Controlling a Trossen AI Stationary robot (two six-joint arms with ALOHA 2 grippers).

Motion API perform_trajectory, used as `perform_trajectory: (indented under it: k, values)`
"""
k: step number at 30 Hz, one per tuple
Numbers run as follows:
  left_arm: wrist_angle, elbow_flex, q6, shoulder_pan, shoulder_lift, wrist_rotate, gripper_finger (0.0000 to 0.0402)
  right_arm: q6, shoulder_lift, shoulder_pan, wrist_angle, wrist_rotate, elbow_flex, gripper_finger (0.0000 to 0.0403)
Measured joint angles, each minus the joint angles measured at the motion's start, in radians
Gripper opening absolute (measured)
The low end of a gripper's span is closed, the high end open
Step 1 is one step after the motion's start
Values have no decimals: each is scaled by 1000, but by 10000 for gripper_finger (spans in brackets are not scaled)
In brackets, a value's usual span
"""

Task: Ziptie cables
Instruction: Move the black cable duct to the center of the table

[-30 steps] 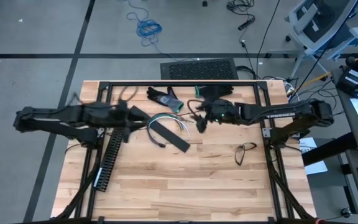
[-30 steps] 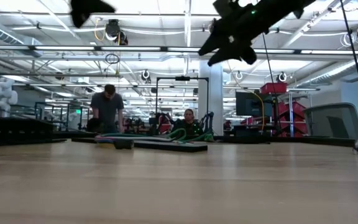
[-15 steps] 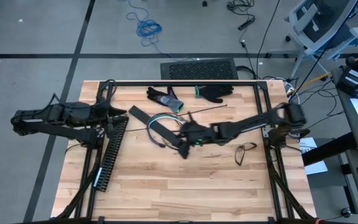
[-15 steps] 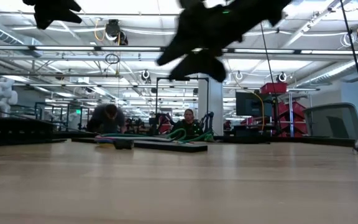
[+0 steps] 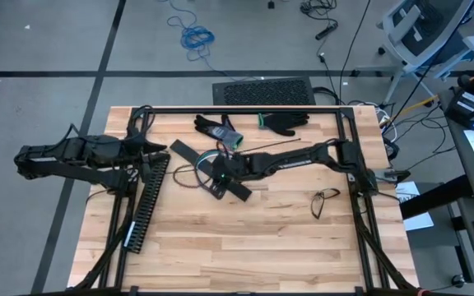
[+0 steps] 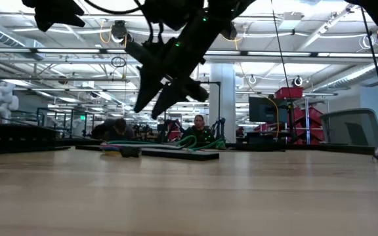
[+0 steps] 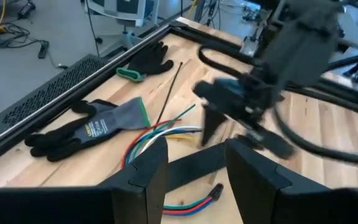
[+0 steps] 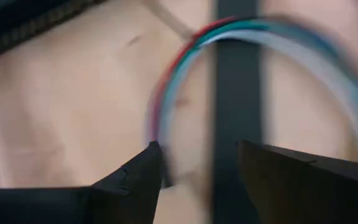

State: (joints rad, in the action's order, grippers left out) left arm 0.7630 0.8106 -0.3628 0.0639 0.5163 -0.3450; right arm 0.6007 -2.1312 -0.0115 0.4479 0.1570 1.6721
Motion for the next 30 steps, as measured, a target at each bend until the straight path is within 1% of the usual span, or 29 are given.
perform_trajectory:
  k: [1,3,6,7,8,11,13,15,16,19,20,25,28,30]
  values:
    - [11,0,7,0,0,2,155,18,-7,-9,-12,-14,3,177]
    - [32,0,11,0,0,3,155,54,-23,-27,-14,-27,6,134]
    - [52,0,10,0,0,3,154,94,-54,-35,11,-4,4,39]
    - [50,0,10,0,0,3,154,98,-61,-34,11,1,3,20]
    - [51,0,10,0,0,3,154,107,-64,-31,6,1,2,13]
    - [50,0,10,0,0,4,154,139,-71,-21,26,-1,6,4]
    - [50,0,4,0,0,5,154,140,-79,-20,80,-1,3,2]
    - [50,0,3,0,0,5,154,141,-79,-21,94,-5,-13,1]
    - [50,0,3,0,0,5,154,143,-78,-21,89,-17,-22,1]
    - [50,0,3,0,0,4,154,157,-77,-24,88,-107,-39,1]
    - [49,0,4,0,0,1,154,164,-77,-30,74,-116,-47,1]
    - [47,0,3,0,0,-7,154,193,-70,-63,71,-87,-101,0]
    - [47,0,2,0,0,-8,154,198,-64,-65,155,-80,-121,0]
    - [46,0,2,0,0,-9,154,175,-63,-66,255,-64,-123,0]
